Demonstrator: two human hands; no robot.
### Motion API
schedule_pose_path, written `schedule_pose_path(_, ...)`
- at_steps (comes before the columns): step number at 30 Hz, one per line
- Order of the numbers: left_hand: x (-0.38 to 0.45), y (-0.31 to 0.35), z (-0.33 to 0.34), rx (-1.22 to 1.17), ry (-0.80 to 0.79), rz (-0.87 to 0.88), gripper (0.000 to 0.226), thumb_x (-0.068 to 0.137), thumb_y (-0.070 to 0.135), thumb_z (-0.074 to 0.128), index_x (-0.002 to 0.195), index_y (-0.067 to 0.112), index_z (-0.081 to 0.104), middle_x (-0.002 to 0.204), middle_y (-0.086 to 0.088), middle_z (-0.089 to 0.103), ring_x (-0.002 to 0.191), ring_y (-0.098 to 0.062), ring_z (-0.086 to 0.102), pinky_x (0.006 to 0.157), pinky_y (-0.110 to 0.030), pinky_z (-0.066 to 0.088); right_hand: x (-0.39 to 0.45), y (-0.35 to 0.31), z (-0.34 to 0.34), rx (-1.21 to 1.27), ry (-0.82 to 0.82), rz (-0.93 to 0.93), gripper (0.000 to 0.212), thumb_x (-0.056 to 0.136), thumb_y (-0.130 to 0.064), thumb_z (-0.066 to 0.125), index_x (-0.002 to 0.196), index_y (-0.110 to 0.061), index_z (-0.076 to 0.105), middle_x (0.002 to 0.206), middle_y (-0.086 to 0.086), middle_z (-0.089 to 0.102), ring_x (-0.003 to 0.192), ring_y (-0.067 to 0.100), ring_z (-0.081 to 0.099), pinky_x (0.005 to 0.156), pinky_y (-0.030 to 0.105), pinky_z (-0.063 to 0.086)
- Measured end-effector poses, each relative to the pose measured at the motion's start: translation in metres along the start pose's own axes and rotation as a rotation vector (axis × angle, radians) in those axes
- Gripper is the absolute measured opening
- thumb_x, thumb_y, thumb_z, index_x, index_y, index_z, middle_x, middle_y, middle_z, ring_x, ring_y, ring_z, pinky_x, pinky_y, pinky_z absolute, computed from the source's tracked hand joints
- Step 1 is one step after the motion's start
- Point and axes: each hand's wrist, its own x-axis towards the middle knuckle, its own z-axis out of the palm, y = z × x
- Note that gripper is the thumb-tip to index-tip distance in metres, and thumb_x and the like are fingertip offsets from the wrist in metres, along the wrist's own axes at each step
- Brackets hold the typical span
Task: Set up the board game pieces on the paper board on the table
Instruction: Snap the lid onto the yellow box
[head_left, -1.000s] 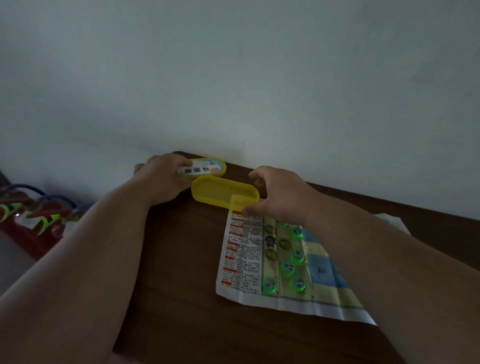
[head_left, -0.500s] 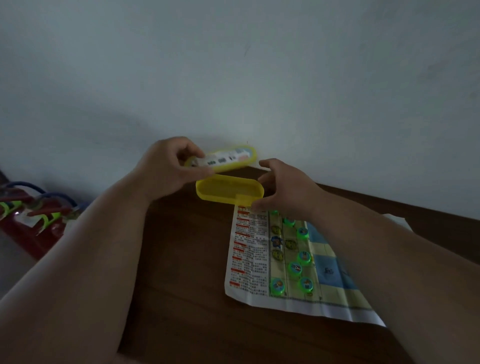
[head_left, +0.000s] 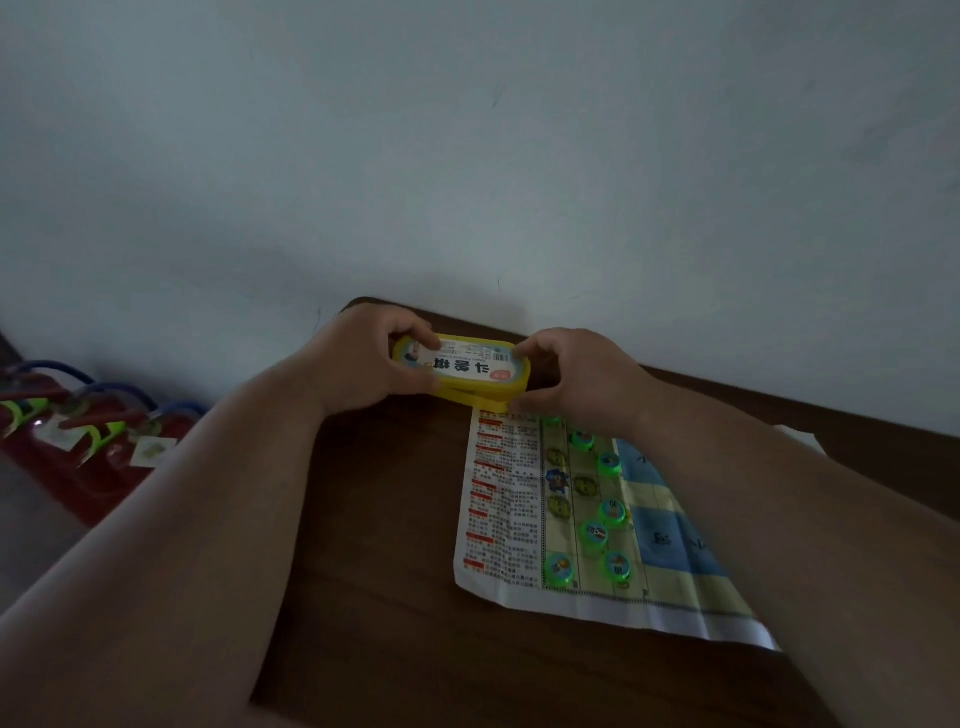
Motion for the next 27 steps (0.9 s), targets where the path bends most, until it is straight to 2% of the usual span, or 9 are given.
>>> schedule_pose_path(5,0.0026,-0.0068,-0.0001,0.02,-0.01,0.004,0.033,0.085,0.035,0.086,0.116,0.039,0.075,0.148,0.013,0.059,0.122,-0.011,0.058,0.102,-0.033,0.047,0.0005,-0.0014,0.0028,0.003,0.015,0.003,0.069,0.072,-0.042,0.096,0.133,-0.03,0.067,0.128,-0.006,0.071,0.116,0.016,0.066,0.101,0.046,0.057)
schedule_pose_path(10,0.0026,-0.0041,0.0011,-0.001,-0.068,0.018,0.03,0.088,0.035,0.083,0.116,0.04,0.074,0.152,0.015,0.056,0.124,-0.01,0.055,0.1,-0.028,0.043,-0.002,-0.0021,0.0054,0.008,0.012,-0.012,0.08,0.069,-0.045,0.097,0.14,-0.031,0.062,0.129,-0.01,0.07,0.117,0.013,0.065,0.099,0.043,0.057)
schedule_pose_path(14,0.0006,-0.0042,-0.0026,-0.028,-0.11,0.015,0.031,0.089,0.029,0.083,0.116,0.04,0.072,0.152,0.014,0.056,0.125,-0.007,0.054,0.102,-0.026,0.04,-0.0033,-0.0025,0.0053,-0.004,0.017,-0.029,0.079,0.072,-0.045,0.095,0.141,-0.03,0.061,0.127,-0.011,0.069,0.115,0.01,0.064,0.094,0.032,0.054)
schedule_pose_path(20,0.0005,-0.0024,-0.0034,0.027,-0.164,0.015,0.032,0.091,0.026,0.081,0.114,0.046,0.071,0.157,0.018,0.05,0.131,-0.003,0.045,0.106,-0.025,0.032,-0.0039,-0.0035,0.0033,-0.118,0.008,-0.058,0.07,0.077,-0.048,0.092,0.138,-0.027,0.066,0.126,-0.008,0.066,0.113,0.013,0.063,0.094,0.034,0.054)
schedule_pose_path(24,0.0026,-0.0041,-0.0018,0.065,-0.161,0.026,0.029,0.091,0.029,0.081,0.113,0.044,0.074,0.158,0.02,0.049,0.139,-0.009,0.047,0.105,-0.026,0.033,-0.0015,-0.002,0.003,-0.151,-0.007,-0.062,0.076,0.077,-0.057,0.088,0.143,-0.026,0.064,0.129,-0.007,0.066,0.111,0.011,0.06,0.091,0.032,0.051)
schedule_pose_path(27,0.0031,-0.0046,-0.0013,0.068,-0.144,0.027,0.027,0.092,0.029,0.08,0.113,0.044,0.074,0.16,0.018,0.048,0.142,-0.014,0.047,0.108,-0.027,0.035,0.0016,0.0002,0.0058,-0.156,0.006,-0.065,0.071,0.083,-0.058,0.083,0.145,-0.028,0.062,0.134,-0.008,0.067,0.115,0.012,0.061,0.095,0.035,0.052)
